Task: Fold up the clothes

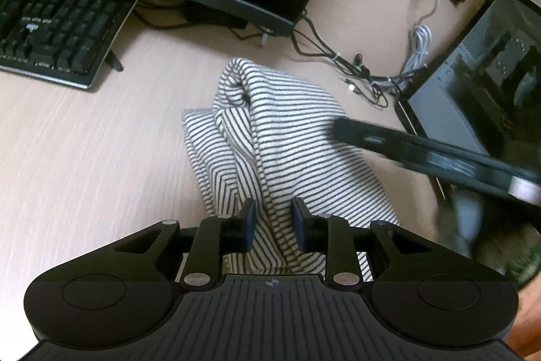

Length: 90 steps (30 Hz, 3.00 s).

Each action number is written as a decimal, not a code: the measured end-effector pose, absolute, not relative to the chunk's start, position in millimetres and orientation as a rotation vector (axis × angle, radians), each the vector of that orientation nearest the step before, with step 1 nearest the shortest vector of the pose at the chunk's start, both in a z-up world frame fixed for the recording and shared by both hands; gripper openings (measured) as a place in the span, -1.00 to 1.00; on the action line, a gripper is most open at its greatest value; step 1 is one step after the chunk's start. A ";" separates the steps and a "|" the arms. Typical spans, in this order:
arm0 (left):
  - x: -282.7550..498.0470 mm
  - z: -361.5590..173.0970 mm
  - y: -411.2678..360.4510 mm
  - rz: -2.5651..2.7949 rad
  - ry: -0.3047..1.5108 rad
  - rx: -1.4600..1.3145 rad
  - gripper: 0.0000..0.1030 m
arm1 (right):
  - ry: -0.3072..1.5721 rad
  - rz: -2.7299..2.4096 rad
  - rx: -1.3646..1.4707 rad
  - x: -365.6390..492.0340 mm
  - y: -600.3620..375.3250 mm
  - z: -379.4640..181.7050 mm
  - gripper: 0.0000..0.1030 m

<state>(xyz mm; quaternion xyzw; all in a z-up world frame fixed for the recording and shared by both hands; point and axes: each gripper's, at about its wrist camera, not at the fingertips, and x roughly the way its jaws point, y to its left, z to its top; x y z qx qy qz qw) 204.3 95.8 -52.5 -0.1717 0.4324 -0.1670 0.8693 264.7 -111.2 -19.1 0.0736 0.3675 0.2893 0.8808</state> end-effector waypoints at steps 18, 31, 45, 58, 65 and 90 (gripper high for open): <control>195.3 -72.7 116.2 -0.284 0.954 -0.453 0.48 | 0.673 0.558 -0.030 225.6 -105.1 -12.7 0.48; 205.2 -49.8 120.9 -0.291 0.909 -0.467 0.20 | 0.855 0.549 0.121 219.3 -134.7 -56.9 0.38; 220.8 -48.8 182.5 -0.120 0.869 -0.418 0.24 | 0.833 0.643 0.039 261.3 -52.1 -57.5 0.37; 249.2 19.2 181.5 -0.249 0.608 -0.404 0.20 | 0.819 0.693 -0.009 263.1 -44.9 -58.3 0.39; 280.8 -45.1 182.2 -0.205 0.773 -0.463 0.02 | 0.809 0.686 -0.019 260.7 -57.5 -52.1 0.39; 275.4 -61.3 192.3 -0.221 0.752 -0.467 -0.09 | 0.704 0.707 -0.129 254.5 -43.8 -30.8 0.79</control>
